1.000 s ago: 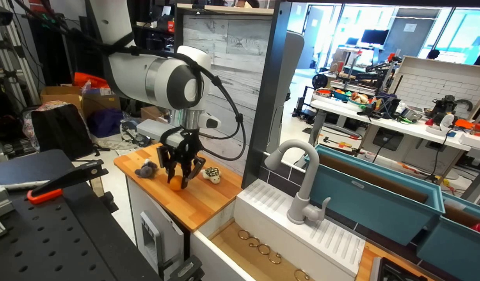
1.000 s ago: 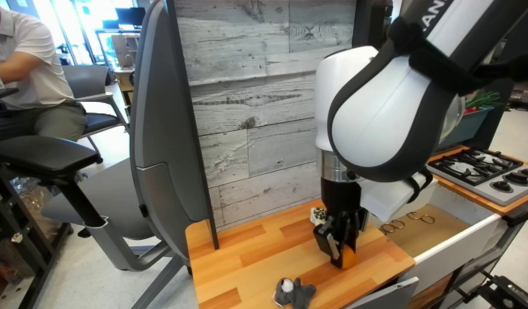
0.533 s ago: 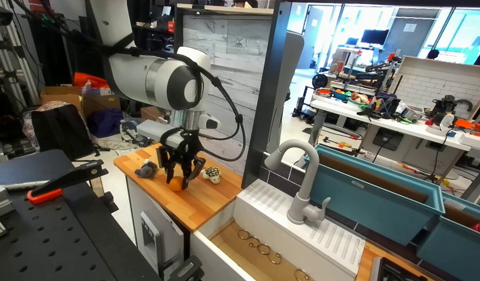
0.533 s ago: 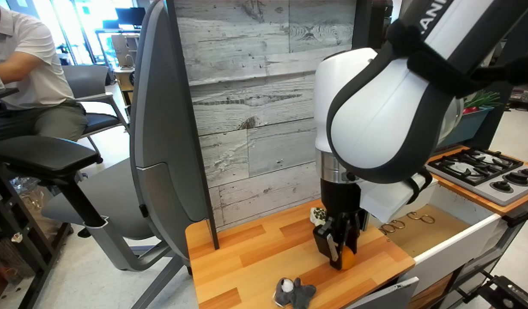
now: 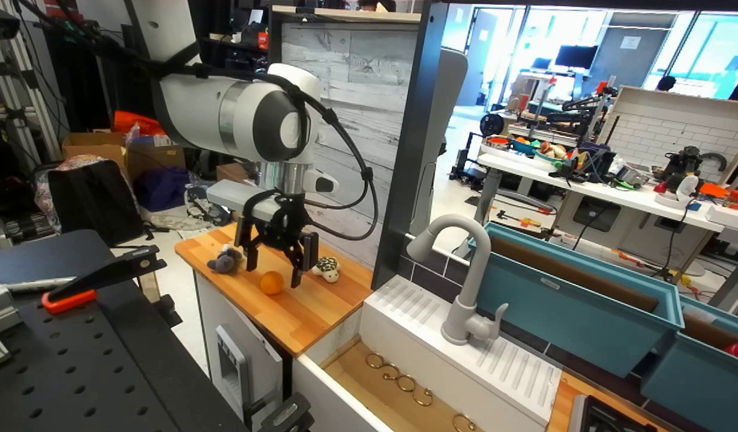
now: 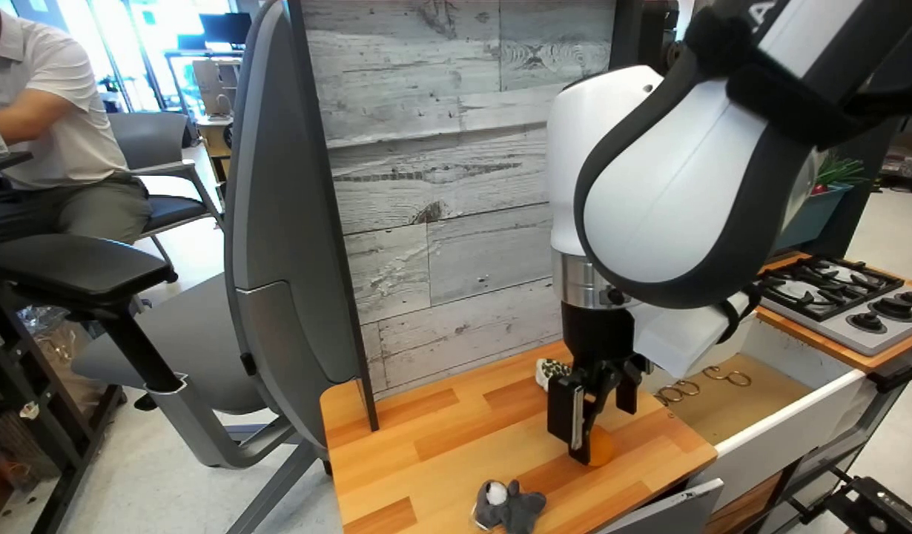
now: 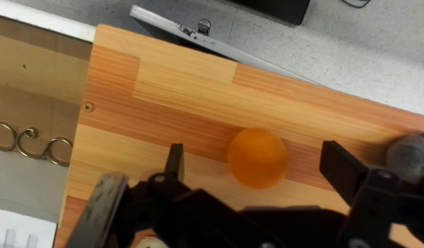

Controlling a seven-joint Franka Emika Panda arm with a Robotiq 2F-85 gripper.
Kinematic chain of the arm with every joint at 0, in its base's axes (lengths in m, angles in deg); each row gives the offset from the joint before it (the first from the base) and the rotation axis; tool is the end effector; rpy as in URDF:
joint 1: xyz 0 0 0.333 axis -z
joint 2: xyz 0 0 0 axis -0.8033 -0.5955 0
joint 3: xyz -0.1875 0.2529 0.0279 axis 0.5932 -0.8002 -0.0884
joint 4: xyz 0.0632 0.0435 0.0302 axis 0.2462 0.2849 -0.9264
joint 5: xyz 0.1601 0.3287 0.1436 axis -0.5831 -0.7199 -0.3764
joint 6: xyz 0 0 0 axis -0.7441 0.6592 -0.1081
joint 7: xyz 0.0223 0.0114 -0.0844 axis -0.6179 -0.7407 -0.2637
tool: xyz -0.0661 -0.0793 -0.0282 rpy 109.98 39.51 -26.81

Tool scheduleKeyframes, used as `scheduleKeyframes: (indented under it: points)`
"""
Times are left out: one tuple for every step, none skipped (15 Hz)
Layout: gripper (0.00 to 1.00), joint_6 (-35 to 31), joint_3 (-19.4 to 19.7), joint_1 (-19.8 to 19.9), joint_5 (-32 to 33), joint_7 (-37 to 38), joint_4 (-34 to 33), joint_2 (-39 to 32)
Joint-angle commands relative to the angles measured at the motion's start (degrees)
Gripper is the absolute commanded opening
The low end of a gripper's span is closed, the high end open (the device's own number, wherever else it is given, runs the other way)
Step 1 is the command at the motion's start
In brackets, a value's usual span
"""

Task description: Move the orange object

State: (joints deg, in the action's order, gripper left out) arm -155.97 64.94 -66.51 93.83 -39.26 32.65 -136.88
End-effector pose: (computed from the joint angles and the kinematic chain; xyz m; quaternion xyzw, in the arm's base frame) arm 0.5548 0.1706 0.0127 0.9790 0.1842 -0.0832 0.0270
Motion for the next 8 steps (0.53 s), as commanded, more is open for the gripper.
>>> scheduleKeyframes:
  points:
    - [1.00, 0.0, 2.6, -1.8, 0.3, 2.9, 6.5, 6.6]
    - [1.00, 0.2, 2.9, -1.8, 0.1, 3.5, 7.3, 7.5]
    - [1.00, 0.6, 3.1, -1.9, -0.1, 4.2, 8.0, 8.4]
    - [1.00, 0.8, 3.1, -1.7, -0.3, 4.6, 8.8, 9.1]
    - [1.00, 0.8, 2.8, -1.4, -0.6, 4.9, 9.4, 9.7]
    - [1.00, 0.8, 2.6, -1.1, -0.9, 5.1, 10.0, 10.3]
    - [1.00, 0.7, 2.2, -0.7, -1.3, 5.2, 10.6, 10.7]
    - [1.00, 0.5, 2.1, -0.7, -1.5, 5.5, 11.0, 11.1]
